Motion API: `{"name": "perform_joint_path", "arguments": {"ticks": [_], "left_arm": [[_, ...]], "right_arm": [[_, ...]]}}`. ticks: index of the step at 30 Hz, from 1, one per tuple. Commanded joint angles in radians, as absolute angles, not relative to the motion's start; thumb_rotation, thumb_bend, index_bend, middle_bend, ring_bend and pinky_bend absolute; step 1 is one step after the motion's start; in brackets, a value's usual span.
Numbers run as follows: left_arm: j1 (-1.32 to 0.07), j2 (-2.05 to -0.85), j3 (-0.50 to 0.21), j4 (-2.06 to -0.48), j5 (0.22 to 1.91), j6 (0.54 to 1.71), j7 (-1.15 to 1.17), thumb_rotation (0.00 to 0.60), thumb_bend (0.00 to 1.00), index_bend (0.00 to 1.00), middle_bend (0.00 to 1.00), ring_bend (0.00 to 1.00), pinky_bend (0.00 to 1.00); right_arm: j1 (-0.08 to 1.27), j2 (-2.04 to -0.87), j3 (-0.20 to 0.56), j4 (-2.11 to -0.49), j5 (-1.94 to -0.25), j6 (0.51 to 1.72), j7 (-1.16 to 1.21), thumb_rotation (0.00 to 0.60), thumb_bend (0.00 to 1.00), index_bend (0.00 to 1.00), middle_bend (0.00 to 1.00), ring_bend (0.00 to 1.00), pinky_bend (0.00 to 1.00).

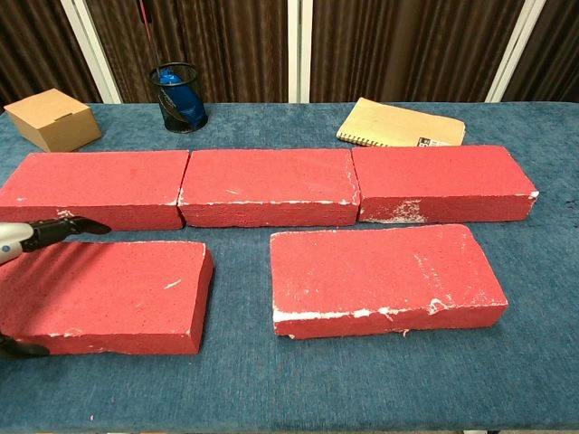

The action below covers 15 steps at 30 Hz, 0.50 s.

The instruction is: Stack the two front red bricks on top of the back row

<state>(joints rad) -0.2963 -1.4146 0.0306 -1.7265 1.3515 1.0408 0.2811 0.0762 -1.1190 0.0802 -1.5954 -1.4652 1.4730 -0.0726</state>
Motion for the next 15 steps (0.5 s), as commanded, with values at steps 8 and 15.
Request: {"name": "perform_joint_path", "arguments": {"ticks": [8, 15], "left_arm": [[-0.337, -1.421, 0.026, -1.709, 1.288, 0.986, 0.300, 0.600, 0.00, 0.00, 0.00, 0.00, 0.00], [-0.361, -1.414, 0.029, -1.717, 1.251, 0.961, 0.313, 0.600, 0.00, 0.00, 0.10, 0.00, 0.00]], "right_arm": [[0.074, -1.122, 0.080, -1.591, -1.464, 1.476, -0.070, 0.600, 0.00, 0.00, 0.00, 0.00, 0.00], [0.074, -1.127, 0.081, -1.586, -1.459, 1.474, -0.068, 0.600, 0.00, 0.00, 0.00, 0.00, 0.00]]}}
